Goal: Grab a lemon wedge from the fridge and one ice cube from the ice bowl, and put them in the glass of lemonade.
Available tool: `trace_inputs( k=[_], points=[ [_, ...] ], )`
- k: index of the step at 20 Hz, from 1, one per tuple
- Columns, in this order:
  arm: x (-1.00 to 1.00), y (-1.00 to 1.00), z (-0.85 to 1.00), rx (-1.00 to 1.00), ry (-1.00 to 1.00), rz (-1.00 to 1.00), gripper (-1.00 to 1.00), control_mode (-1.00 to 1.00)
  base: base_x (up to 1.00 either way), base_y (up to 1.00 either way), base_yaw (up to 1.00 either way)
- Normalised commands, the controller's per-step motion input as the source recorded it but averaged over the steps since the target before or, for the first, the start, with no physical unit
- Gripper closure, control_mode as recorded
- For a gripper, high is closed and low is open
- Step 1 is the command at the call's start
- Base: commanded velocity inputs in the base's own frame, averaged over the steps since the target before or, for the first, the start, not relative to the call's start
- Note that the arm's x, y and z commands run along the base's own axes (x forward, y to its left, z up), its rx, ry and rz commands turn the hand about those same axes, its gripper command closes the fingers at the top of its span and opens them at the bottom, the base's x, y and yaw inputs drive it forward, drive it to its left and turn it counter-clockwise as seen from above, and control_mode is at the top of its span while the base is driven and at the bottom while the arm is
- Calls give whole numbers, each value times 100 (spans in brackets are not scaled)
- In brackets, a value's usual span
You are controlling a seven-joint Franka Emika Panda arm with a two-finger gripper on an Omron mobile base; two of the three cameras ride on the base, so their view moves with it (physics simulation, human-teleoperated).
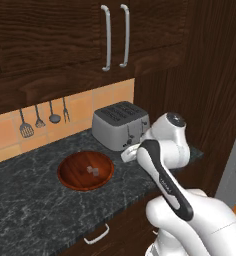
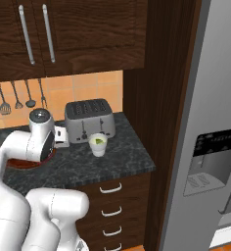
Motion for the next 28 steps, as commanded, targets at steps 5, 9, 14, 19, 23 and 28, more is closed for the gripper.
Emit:
trace_inputs(
  k=[5,9,14,19,23,28],
  points=[
    [-5,51,0,0,14,0,-100,-100,0,0,0],
    [0,58,-13,-7,15,0,-100,-100,0,0,0],
    [0,59,-12,-19,9,0,-100,-100,0,0,0],
    [1,10,-22,-10,5,0,-100,-100,0,0,0],
    [13,1,-28,-6,10,0,-100,-100,0,0,0],
    [38,9,-20,-6,5,0,-100,-100,0,0,0]
  ],
)
